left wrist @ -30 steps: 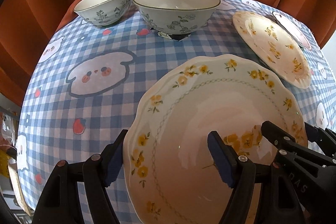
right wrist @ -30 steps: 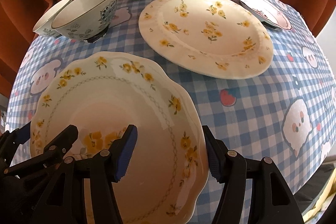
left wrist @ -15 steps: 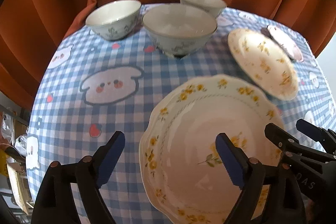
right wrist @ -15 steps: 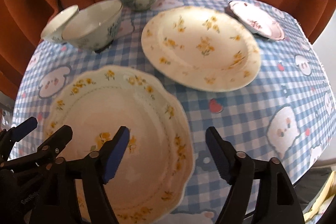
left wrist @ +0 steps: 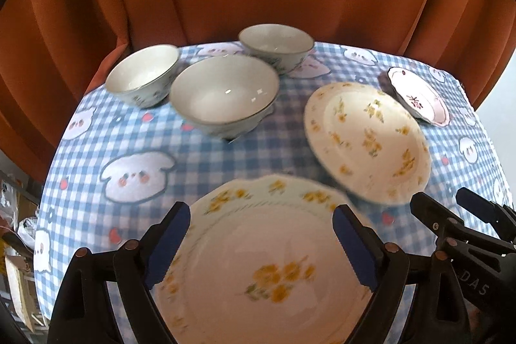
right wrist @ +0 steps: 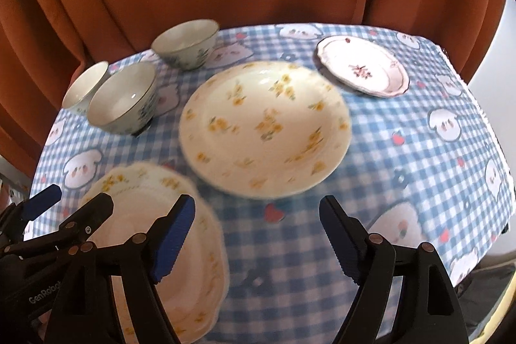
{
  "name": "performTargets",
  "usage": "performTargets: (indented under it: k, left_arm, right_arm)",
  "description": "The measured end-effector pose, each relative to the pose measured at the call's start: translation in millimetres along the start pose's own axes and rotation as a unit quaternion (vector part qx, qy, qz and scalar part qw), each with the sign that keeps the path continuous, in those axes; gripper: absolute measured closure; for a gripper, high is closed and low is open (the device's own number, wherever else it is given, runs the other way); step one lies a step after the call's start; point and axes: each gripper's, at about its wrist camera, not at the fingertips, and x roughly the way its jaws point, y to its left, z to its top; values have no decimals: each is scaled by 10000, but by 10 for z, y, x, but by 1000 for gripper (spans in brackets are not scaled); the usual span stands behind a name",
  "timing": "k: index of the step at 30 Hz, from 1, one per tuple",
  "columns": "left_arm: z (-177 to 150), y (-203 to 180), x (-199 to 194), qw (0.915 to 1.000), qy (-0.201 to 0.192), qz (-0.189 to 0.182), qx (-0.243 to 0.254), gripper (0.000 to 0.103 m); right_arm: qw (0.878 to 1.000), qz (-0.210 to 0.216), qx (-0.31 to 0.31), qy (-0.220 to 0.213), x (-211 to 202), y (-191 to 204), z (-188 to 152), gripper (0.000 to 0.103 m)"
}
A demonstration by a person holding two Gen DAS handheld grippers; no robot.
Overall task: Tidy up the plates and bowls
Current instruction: 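Carry the deep plate with both grippers over the large flat floral plate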
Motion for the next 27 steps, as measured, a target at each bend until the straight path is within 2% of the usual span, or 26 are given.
performTargets:
  k: [3,7,11,14,21,27]
  left_arm:
    - [127,-168,57,10000,-50,40,-69,12]
    - [285,-354,189,9997,-57,190,-117,14]
    - [425,-503,373,9994,-4,312,-167,14]
    - [508,-579,522,9990,29,380,-242,15]
    - [621,-703,879,9981,221,451,-368,20]
    - [712,-752,1156,9973,425,416,-433,28]
  right_arm:
    - [10000,15,-24,31,67,-182,160,21]
    - [9998,-3,-144,-140,128,-372,373,21]
    - [9993,244,-174,-203,244,-538,599,21]
    - [9992,235,-248,-205,372,-623,738,21]
    - [9995,276,-168,42,804,-796,945,21]
    - [9989,326,-72,321,1168,-885,998,21]
